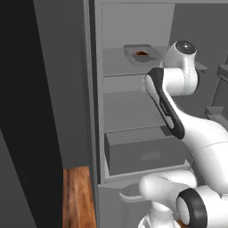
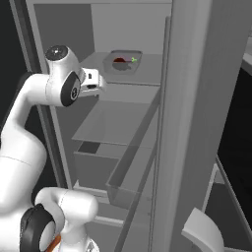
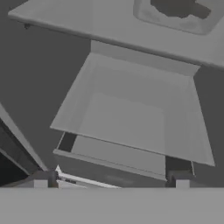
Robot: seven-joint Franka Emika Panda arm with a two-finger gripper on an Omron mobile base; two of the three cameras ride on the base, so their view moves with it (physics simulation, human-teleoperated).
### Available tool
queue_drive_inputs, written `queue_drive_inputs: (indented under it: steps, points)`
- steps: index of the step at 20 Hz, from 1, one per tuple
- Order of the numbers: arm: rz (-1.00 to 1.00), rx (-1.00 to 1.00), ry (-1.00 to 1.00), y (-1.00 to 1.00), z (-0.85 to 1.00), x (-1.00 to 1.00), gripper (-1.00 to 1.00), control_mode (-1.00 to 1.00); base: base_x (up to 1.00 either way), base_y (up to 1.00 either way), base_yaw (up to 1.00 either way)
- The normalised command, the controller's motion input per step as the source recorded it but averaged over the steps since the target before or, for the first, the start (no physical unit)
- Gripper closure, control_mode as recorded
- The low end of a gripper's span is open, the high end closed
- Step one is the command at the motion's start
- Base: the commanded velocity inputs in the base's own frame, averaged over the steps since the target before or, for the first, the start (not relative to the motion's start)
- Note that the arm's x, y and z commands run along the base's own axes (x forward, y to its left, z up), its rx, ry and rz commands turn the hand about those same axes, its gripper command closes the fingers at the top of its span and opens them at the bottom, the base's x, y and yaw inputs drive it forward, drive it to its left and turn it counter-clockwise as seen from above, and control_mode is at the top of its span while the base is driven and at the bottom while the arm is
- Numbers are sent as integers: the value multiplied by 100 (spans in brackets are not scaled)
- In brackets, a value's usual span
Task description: Place the tupperware containing the steak and eggplant meal in the microwave. Close the microwave door and press the start button to reheat the meal.
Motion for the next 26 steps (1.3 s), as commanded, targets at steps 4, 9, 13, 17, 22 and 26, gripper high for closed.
queue_drive_inputs:
  steps: [4, 9, 13, 17, 22, 26]
  points:
    - [24, -23, -9, -19, 81, 24, -100, -100, 0, 0, 0]
    - [25, -43, -9, -3, 70, 35, -100, -100, 0, 0, 0]
    - [21, -40, 0, 0, 37, 53, -100, -100, 0, 0, 0]
    - [11, -24, 0, 0, -3, 60, -100, -100, 0, 0, 0]
    - [4, -14, 2, -5, -6, 62, -100, -100, 0, 0, 0]
    - [0, -14, 5, -1, -12, 59, -100, -100, 0, 0, 0]
